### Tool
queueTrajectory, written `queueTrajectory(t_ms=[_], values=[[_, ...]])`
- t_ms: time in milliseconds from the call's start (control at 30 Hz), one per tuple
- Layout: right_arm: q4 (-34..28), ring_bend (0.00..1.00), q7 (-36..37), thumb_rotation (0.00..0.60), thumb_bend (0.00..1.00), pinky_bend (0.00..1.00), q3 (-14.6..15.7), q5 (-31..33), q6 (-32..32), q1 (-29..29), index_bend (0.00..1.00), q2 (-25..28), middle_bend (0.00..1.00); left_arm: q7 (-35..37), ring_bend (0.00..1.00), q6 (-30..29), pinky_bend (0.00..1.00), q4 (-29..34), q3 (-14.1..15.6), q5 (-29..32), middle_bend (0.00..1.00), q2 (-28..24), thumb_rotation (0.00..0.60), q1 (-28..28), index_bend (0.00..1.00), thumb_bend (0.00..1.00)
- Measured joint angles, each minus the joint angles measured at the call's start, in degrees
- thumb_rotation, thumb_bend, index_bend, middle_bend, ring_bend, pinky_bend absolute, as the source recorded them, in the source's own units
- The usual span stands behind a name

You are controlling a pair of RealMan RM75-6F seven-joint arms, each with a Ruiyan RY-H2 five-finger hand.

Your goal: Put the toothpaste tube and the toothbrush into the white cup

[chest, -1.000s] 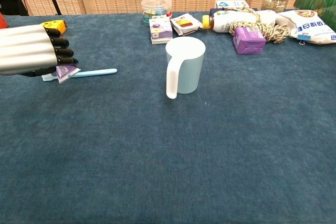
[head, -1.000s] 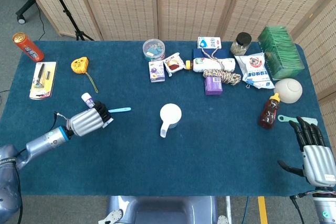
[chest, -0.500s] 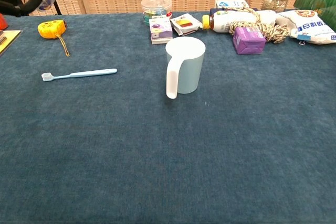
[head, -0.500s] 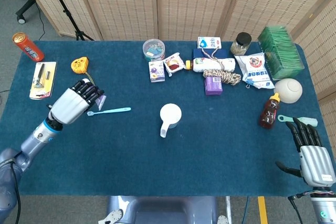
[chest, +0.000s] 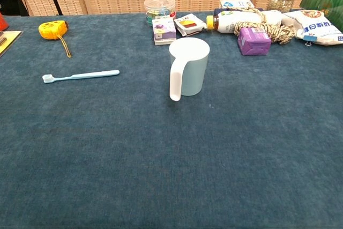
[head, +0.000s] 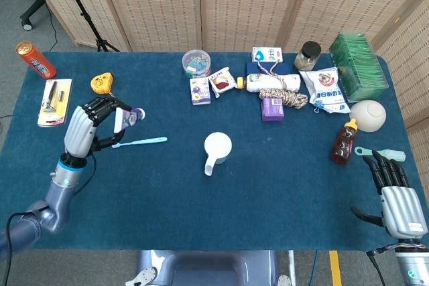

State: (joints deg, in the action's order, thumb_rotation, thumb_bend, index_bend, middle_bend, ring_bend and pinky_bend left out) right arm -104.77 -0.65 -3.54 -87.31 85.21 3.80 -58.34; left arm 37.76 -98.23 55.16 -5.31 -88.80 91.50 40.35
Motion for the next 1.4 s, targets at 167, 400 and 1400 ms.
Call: queueTrajectory(t_ms=[167, 400, 1400], values=[[0.1, 0.00, 0.0, 0.600, 0.00, 0.00, 0.0, 0.1, -0.2, 0.1, 0.00, 0.0, 0.00, -2.6, 0.36, 6.5, 0.44, 13.9, -1.0, 0.7, 0.46, -3.6, 0.600, 0.9, 0.74, 0.53], [0.2, 0.00, 0.2, 0.600, 0.00, 0.00, 0.0, 0.2, -0.3, 0.1, 0.00, 0.0, 0.00, -5.4, 0.36, 13.7, 0.44, 19.4, -2.9, 1.8, 0.45, -4.2, 0.600, 3.0, 0.73, 0.53], [1.7, 0.00, 4.8, 0.600, 0.00, 0.00, -0.5, 1.9, -2.3, 1.0, 0.00, 1.1, 0.00, -14.5, 0.34, 26.9, 0.44, 14.5, -8.3, 5.9, 0.43, 12.8, 0.600, 10.3, 0.71, 0.52]])
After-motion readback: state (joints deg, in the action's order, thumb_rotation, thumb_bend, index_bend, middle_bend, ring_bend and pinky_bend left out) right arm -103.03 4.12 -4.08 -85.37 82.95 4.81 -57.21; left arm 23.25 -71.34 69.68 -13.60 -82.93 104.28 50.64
